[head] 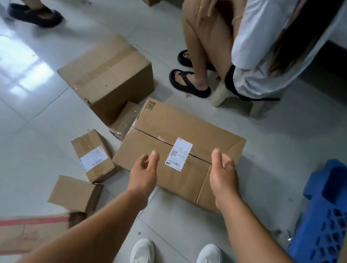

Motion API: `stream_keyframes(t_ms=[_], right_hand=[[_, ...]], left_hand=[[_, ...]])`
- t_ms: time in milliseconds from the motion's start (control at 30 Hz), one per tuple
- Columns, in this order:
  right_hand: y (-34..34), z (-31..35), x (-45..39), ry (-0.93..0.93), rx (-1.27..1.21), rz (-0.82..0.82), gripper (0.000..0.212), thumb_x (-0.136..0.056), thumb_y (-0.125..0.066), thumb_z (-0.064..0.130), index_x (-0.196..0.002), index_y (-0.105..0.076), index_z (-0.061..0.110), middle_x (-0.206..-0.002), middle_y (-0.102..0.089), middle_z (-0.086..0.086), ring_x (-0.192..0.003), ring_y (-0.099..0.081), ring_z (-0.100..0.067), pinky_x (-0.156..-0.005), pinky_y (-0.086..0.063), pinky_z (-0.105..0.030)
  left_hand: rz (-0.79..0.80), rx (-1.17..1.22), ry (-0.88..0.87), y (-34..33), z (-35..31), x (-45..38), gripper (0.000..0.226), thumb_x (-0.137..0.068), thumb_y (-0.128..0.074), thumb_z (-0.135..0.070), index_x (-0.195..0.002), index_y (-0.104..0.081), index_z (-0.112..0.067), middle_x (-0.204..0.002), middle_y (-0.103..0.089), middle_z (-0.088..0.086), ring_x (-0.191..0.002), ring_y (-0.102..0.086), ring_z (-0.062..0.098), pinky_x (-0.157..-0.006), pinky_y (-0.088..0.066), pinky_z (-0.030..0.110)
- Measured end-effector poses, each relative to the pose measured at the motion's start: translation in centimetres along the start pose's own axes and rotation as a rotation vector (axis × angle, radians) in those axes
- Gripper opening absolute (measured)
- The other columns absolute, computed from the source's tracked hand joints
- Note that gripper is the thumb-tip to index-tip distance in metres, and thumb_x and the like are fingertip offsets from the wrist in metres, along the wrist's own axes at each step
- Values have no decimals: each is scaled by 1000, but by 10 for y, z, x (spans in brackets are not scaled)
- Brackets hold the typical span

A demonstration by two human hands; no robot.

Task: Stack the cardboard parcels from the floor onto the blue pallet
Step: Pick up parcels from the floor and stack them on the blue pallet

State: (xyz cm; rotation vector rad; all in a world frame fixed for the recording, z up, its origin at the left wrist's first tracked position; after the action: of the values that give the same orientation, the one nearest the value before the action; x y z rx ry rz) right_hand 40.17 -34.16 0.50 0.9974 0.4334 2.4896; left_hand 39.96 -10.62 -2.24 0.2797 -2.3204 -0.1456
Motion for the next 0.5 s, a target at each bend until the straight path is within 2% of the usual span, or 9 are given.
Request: stream_keyframes(t_ms=[267, 500], right_hand=[[-62, 41, -46, 110, 125, 172, 66, -93, -45, 53, -144, -37, 13, -144, -47, -2, -130, -46, -18, -99, -33, -27], [-92, 55, -120, 178, 344, 341, 68, -93, -44, 54, -146, -32, 14, -148, -43, -2, -131, -42, -21, -94, -31, -28]], left_hand=[[-123, 148, 100, 23, 19, -32, 69, -92, -46, -56, -148, -33, -17, -146, -44, 5, -126, -49, 24, -107, -37, 37], [-303, 298, 223, 6, 39, -55, 75, -94, -46, -52, -154, -12, -21, -155, -30, 8, -138, -36, 26, -108, -30, 37]])
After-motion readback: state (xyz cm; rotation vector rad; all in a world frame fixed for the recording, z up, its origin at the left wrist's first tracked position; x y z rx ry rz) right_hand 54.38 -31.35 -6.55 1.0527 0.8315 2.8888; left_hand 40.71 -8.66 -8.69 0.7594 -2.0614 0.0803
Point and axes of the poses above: each hand's wrist, its own x-axis away from the middle knuckle, its own y-axis out of the back of the hand, z = x × y, the point moved 10 cm from there along -x, towards the middle knuckle
